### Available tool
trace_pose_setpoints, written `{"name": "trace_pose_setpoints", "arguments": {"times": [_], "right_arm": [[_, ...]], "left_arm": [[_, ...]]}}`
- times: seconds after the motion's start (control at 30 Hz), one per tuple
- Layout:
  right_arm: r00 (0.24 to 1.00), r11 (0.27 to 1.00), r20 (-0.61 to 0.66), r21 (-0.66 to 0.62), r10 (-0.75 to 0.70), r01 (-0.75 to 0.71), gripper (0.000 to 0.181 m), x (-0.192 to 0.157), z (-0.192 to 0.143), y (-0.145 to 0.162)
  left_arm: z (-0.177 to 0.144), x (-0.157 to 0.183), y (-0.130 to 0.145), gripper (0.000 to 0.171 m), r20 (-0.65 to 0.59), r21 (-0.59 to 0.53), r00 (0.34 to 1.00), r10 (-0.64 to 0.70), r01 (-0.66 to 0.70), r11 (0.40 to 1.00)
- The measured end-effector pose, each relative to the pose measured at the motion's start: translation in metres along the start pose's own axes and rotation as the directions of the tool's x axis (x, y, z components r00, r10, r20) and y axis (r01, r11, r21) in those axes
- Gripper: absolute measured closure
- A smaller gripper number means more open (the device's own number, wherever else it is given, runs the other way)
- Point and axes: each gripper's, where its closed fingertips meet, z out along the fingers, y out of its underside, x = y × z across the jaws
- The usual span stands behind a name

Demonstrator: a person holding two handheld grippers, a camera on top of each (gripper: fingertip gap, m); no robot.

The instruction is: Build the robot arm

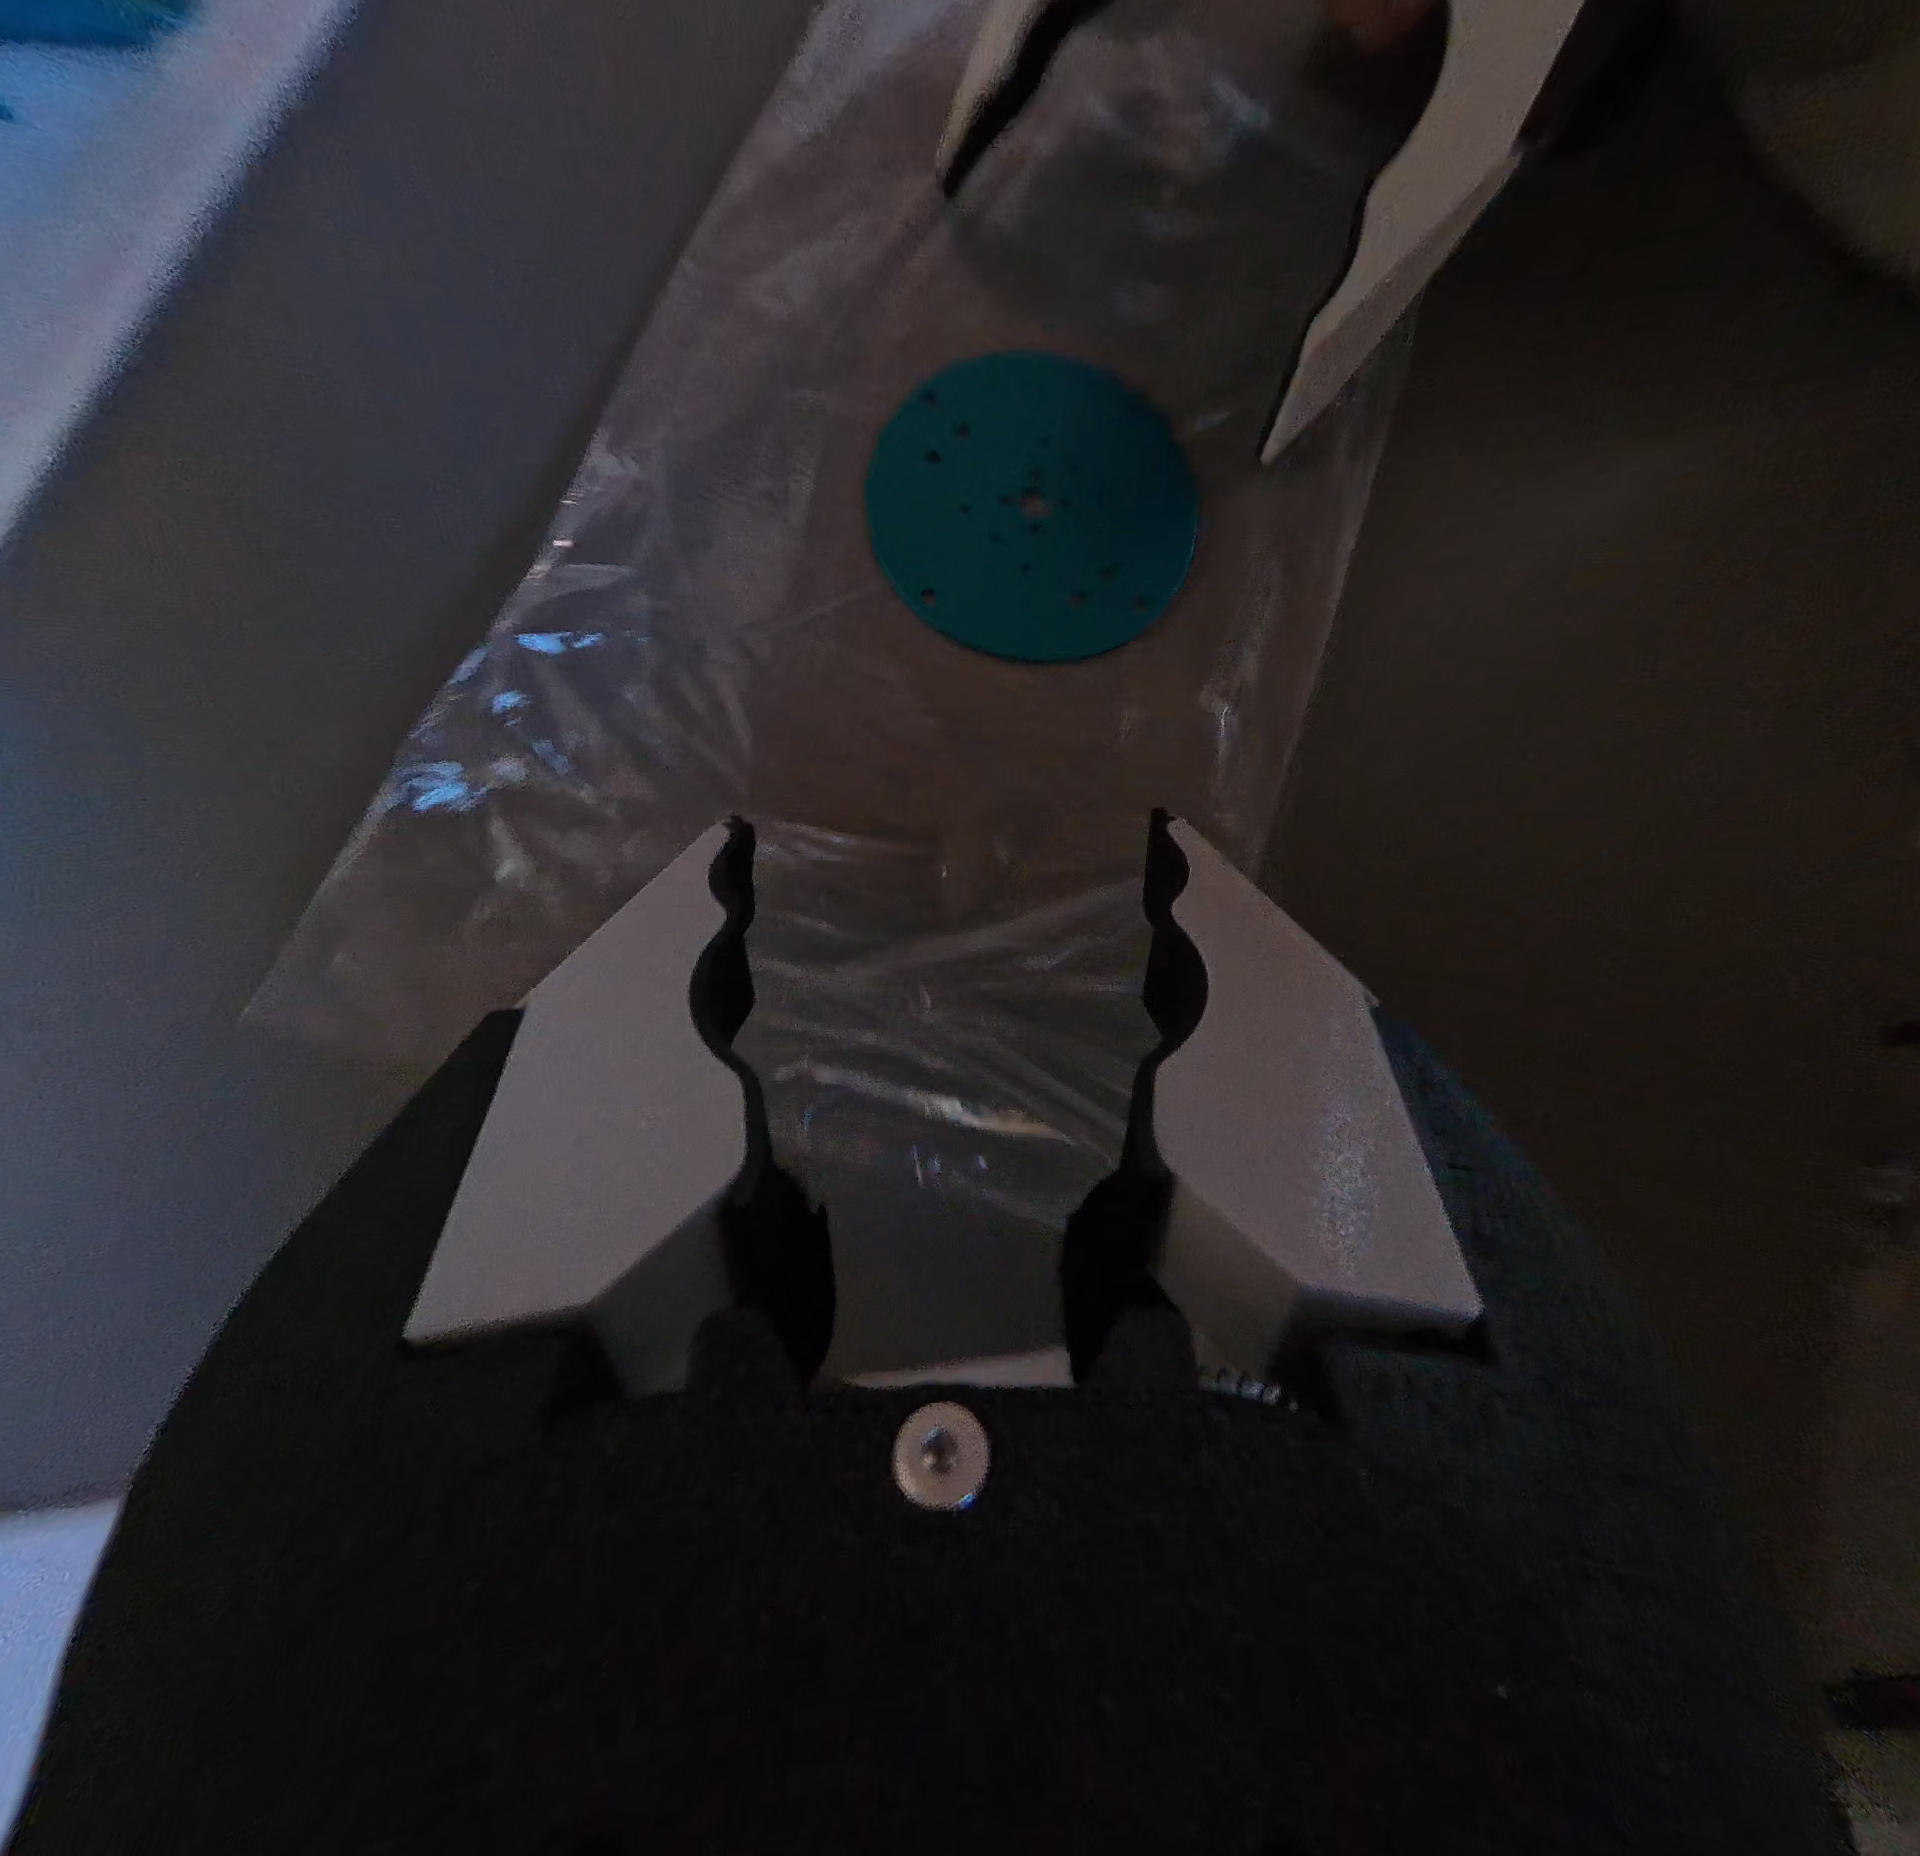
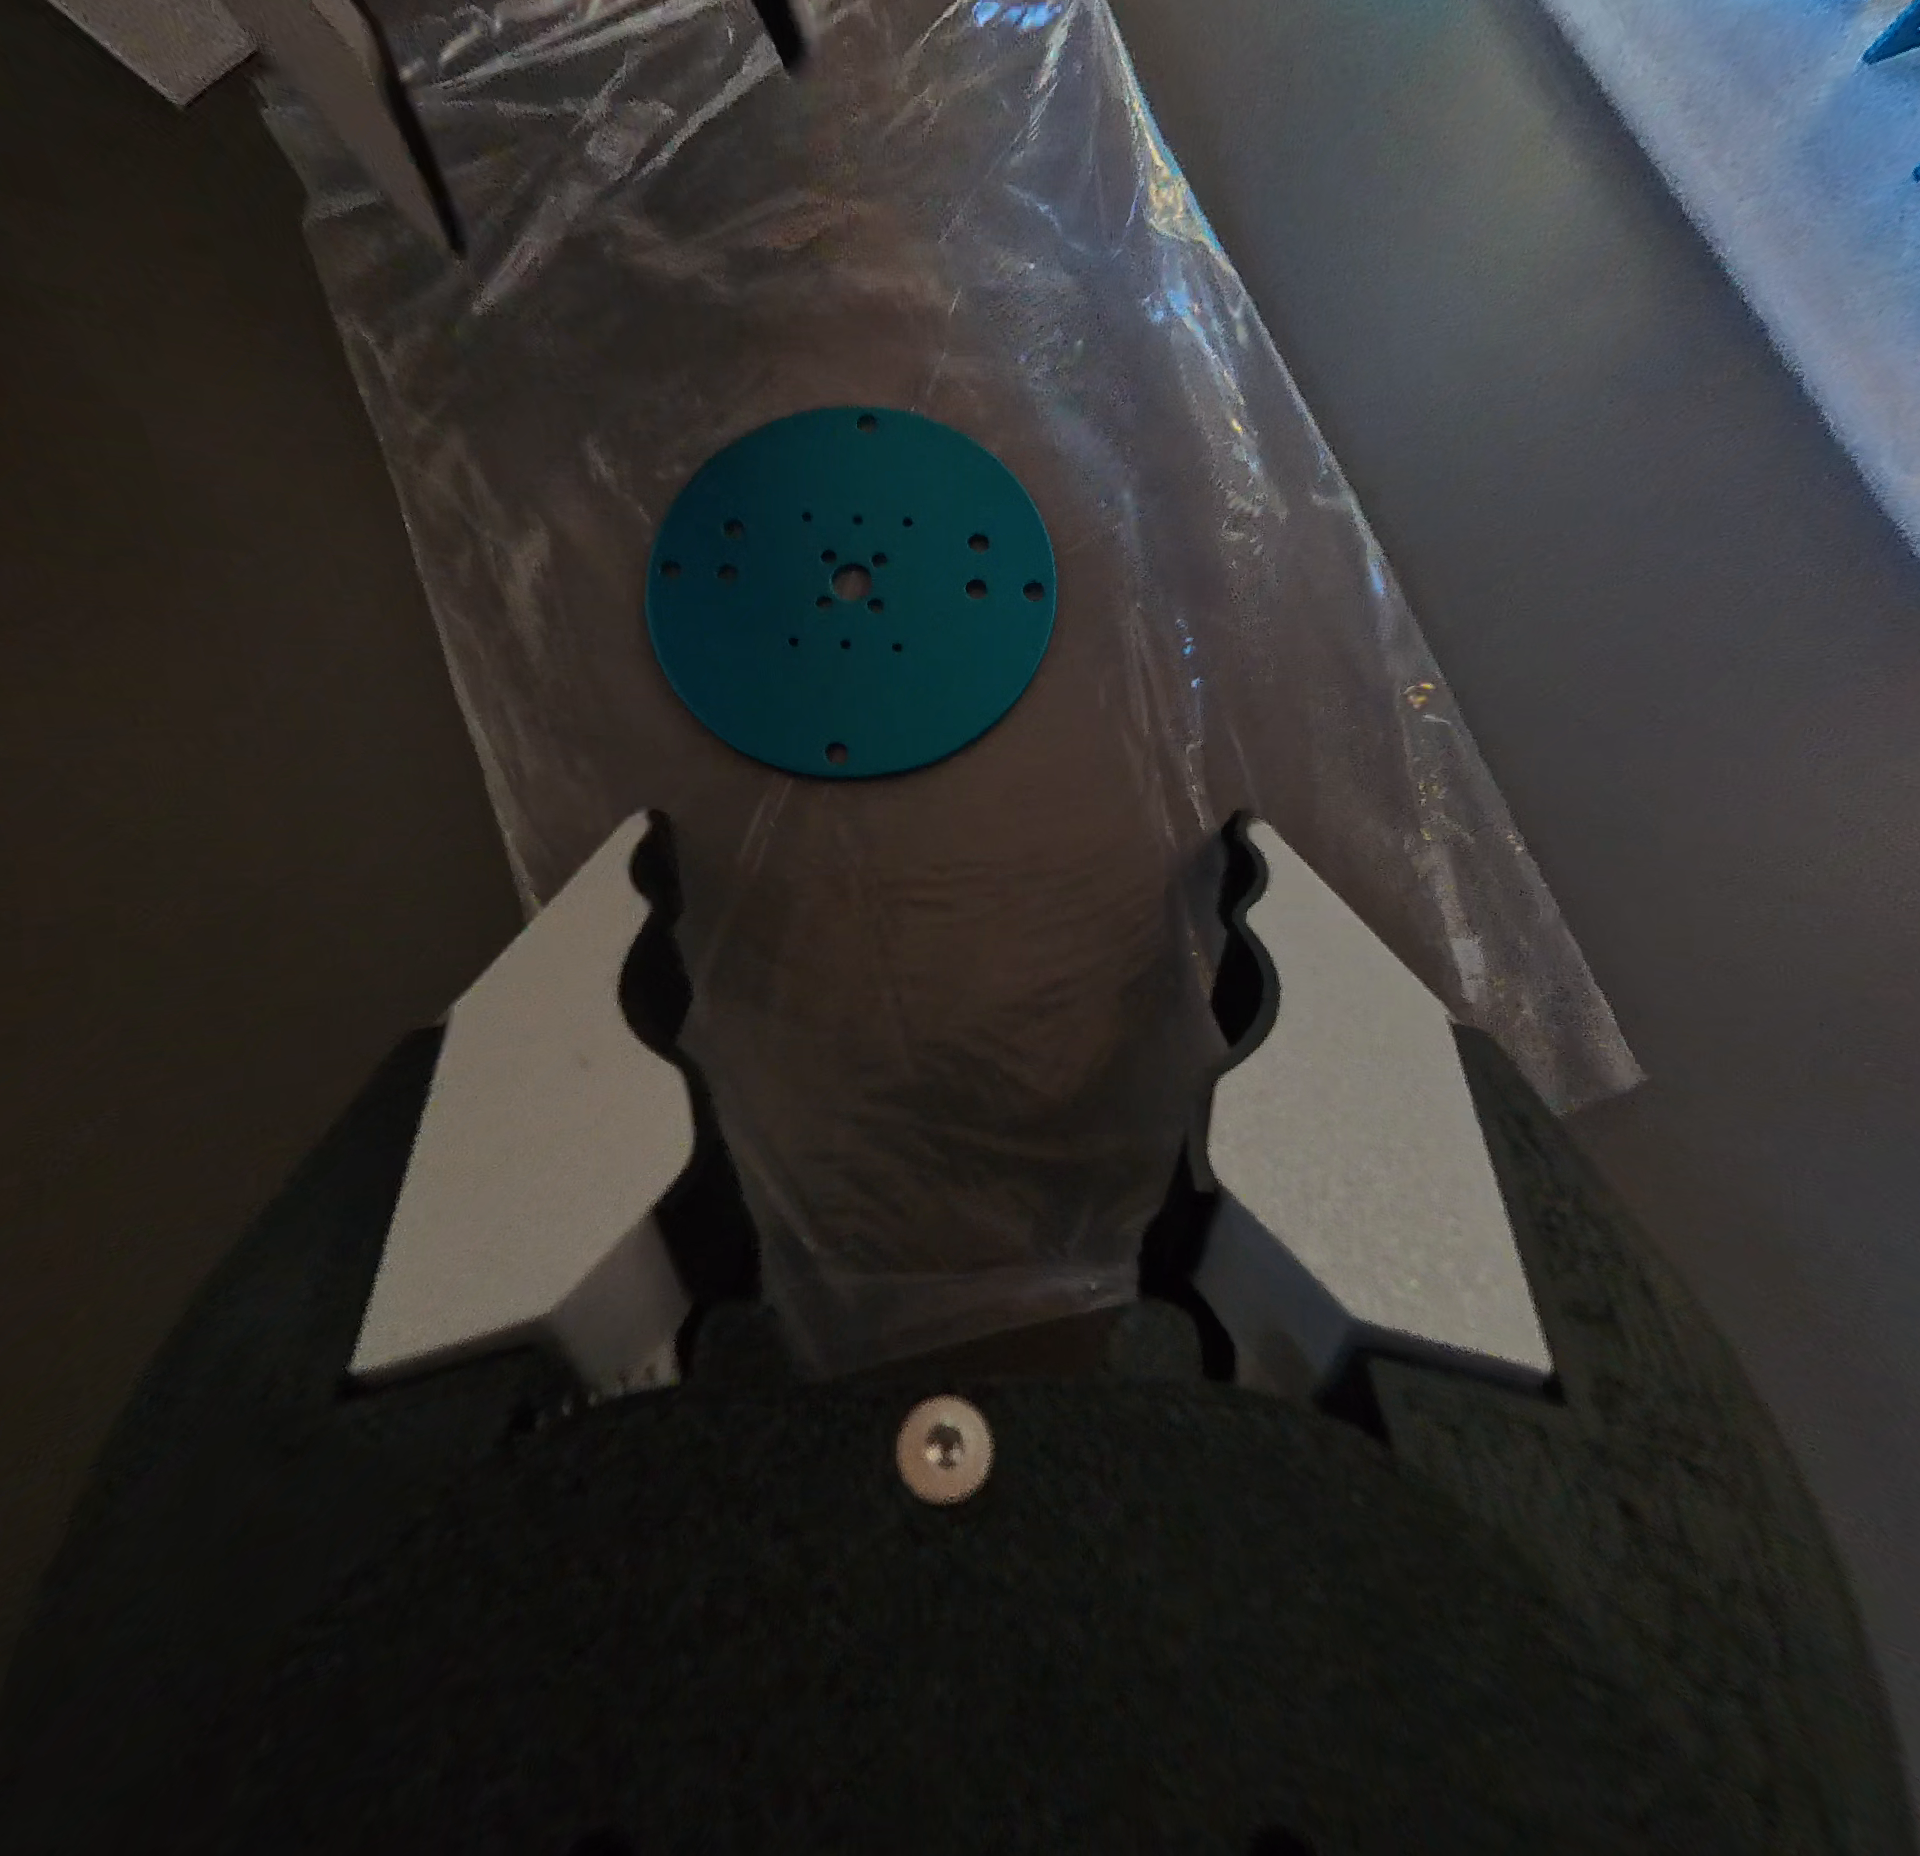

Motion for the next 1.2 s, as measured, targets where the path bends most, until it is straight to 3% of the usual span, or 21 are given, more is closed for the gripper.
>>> {"name": "trace_pose_setpoints", "arguments": {"times": [0.1,0.17,0.23,0.33,0.4,0.53,0.7,0.87,1.0,1.2], "right_arm": [[0.998,0.996,-0.056,0.089,-0.012,0.017,0.081,0.004,-0.014,-0.022],[0.996,0.980,-0.091,0.200,-0.002,0.020,0.086,0.004,-0.029,-0.047],[0.993,0.965,-0.112,0.261,0.035,-0.005,0.090,0.004,-0.035,-0.067],[0.994,0.958,-0.100,0.287,0.044,-0.014,0.090,-0.014,-0.021,-0.098],[1.000,0.948,-0.020,0.317,0.004,0.003,0.092,-0.048,0.001,-0.129],[0.968,0.932,0.240,0.362,-0.077,-0.016,0.098,-0.140,0.061,-0.189],[0.906,0.939,0.394,0.344,-0.157,0.013,0.101,-0.221,0.129,-0.226],[0.902,0.937,0.404,0.349,-0.152,0.002,0.105,-0.231,0.133,-0.231],[0.953,0.941,0.294,0.335,-0.068,-0.036,0.107,-0.182,0.096,-0.196],[0.989,0.968,-0.056,0.218,0.137,-0.122,0.106,-0.053,0.007,-0.078]], "left_arm": [[-0.055,-0.002,-0.005,0.097,0.125,0.177,0.982,-0.145,0.122,0.977],[-0.092,-0.001,0.014,0.097,0.208,0.310,0.930,-0.302,0.230,0.922],[-0.122,-0.003,0.055,0.097,0.324,0.390,0.829,-0.456,0.323,0.863],[-0.167,-0.009,0.122,0.097,0.501,0.479,0.601,-0.623,0.406,0.778],[-0.190,-0.008,0.155,0.097,0.572,0.513,0.480,-0.665,0.424,0.747],[-0.215,-0.006,0.189,0.097,0.616,0.556,0.377,-0.691,0.414,0.721],[-0.234,-0.010,0.205,0.097,0.587,0.596,0.362,-0.724,0.411,0.689],[-0.231,-0.009,0.206,0.098,0.553,0.587,0.400,-0.731,0.436,0.682],[-0.215,-0.005,0.191,0.098,0.545,0.564,0.446,-0.710,0.432,0.704],[-0.173,0.010,0.138,0.101,0.482,0.546,0.578,-0.658,0.389,0.742]]}}
